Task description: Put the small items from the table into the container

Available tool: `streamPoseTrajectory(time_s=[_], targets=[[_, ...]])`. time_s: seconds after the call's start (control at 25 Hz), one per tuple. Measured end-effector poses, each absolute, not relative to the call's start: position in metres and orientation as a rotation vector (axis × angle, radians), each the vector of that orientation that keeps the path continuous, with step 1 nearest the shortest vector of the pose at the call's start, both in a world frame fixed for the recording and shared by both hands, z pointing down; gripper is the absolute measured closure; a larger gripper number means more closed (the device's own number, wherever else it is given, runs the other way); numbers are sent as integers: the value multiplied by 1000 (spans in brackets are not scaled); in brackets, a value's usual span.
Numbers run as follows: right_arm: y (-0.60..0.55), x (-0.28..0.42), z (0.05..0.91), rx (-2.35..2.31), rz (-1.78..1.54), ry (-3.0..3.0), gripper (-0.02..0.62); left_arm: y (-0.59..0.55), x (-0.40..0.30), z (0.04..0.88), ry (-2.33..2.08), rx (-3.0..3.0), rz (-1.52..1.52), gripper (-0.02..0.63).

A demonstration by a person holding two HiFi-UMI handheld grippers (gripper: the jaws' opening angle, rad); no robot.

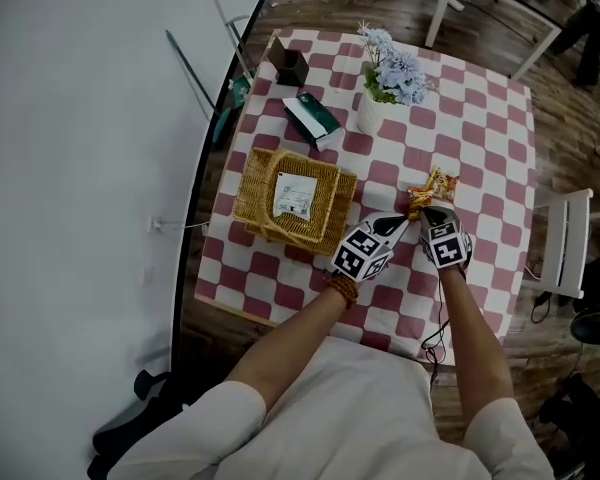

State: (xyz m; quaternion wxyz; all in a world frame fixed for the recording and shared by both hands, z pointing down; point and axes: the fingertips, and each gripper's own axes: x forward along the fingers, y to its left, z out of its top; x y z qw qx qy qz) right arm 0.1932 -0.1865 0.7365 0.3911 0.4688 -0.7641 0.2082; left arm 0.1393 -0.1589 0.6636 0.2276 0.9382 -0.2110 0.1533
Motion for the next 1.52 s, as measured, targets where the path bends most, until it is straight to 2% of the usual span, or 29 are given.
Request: streamPoseTrajectory(time_s=[0.4,0.96,1.12,1.52], targets=[[-156,186,598,1379,446,-2155,565,-132,129,575,-610,2699,293,578],[-40,167,405,1666,298,-2434,565,-53,88,384,-642,2975,51,578],[-20,165,381,1699,251,-2462,566,-34,83,352,-661,2956,-41,578],[-22,133,370,1602,212,-2536,566,-31,56,345,-747,2950,-25,578]])
